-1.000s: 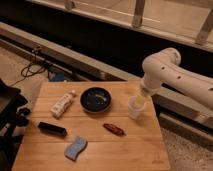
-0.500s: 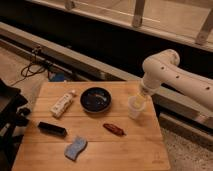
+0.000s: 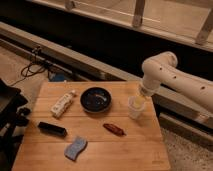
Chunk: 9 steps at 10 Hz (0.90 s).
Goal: Place the ceramic cup in the ceramic bowl
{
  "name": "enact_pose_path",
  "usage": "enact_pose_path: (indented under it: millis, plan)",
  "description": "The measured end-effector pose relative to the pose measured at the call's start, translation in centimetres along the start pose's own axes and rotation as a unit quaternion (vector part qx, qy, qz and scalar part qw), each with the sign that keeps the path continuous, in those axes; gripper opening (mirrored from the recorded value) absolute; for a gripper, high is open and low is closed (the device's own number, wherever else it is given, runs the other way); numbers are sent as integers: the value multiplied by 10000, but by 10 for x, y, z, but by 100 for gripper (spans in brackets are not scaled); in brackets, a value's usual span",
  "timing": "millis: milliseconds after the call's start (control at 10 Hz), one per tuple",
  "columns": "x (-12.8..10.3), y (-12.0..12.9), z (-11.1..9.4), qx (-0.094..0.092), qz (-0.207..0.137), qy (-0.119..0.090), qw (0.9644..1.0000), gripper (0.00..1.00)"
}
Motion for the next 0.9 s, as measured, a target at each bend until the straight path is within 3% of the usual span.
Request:
enact_pose_path:
  millis: [500, 700, 900]
  plan:
    - [-2, 0, 10, -110, -12, 37, 9999, 80]
    - [-2, 7, 5, -127, -219, -26, 9997, 80]
    - [-13, 40, 3, -374, -716, -130, 9966, 80]
